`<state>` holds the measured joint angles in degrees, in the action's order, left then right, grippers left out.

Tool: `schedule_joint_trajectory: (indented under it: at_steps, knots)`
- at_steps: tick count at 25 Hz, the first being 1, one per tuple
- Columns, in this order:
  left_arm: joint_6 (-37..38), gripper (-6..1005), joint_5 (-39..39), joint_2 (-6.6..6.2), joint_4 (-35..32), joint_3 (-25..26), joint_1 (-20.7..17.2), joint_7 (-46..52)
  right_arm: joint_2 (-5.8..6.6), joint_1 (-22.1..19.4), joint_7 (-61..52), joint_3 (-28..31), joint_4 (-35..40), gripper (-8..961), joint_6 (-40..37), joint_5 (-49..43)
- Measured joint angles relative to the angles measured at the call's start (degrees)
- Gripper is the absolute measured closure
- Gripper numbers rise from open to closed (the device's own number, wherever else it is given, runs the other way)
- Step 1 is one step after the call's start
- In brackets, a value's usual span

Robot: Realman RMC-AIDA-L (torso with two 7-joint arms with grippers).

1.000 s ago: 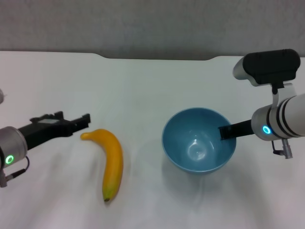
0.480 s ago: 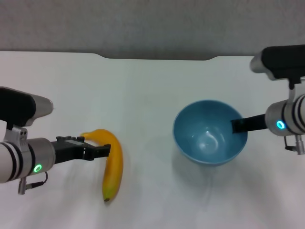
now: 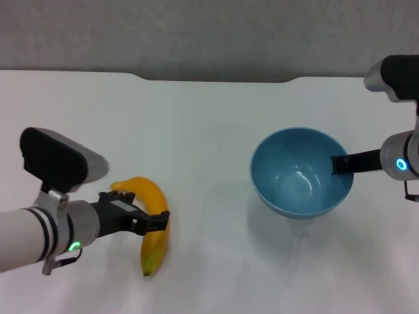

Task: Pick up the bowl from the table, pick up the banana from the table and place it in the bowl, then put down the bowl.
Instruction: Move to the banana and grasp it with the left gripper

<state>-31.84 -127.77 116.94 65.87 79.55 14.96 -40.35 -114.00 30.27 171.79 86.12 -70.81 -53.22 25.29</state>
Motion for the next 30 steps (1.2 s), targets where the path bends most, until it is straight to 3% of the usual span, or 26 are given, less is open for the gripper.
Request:
schedule_joint_trajectory:
  at_steps: [6, 13, 19, 30]
  knots:
    - [0.48, 107, 0.21, 0.03, 1.27, -1.56, 0.18, 2.80, 0.02, -0.21, 0.03, 0.02, -0.17, 921, 0.05, -0.33]
    - [2.90, 107, 0.63, 0.38, 1.01, -2.02, 0.80, 15.21, -0.30, -0.43, 0.04, -0.20, -1.13, 921, 0.35, -1.15]
    - [3.92, 110, 1.38, 0.49, 0.39, -2.25, 1.25, 19.46, -0.47, -0.57, 0.04, -0.33, -1.65, 921, 0.36, -2.02]
    - [7.74, 113, 0.90, 0.57, -6.13, -4.54, 4.11, 23.57, -0.43, -1.17, 0.04, -0.42, -2.27, 920, 0.67, -2.09]
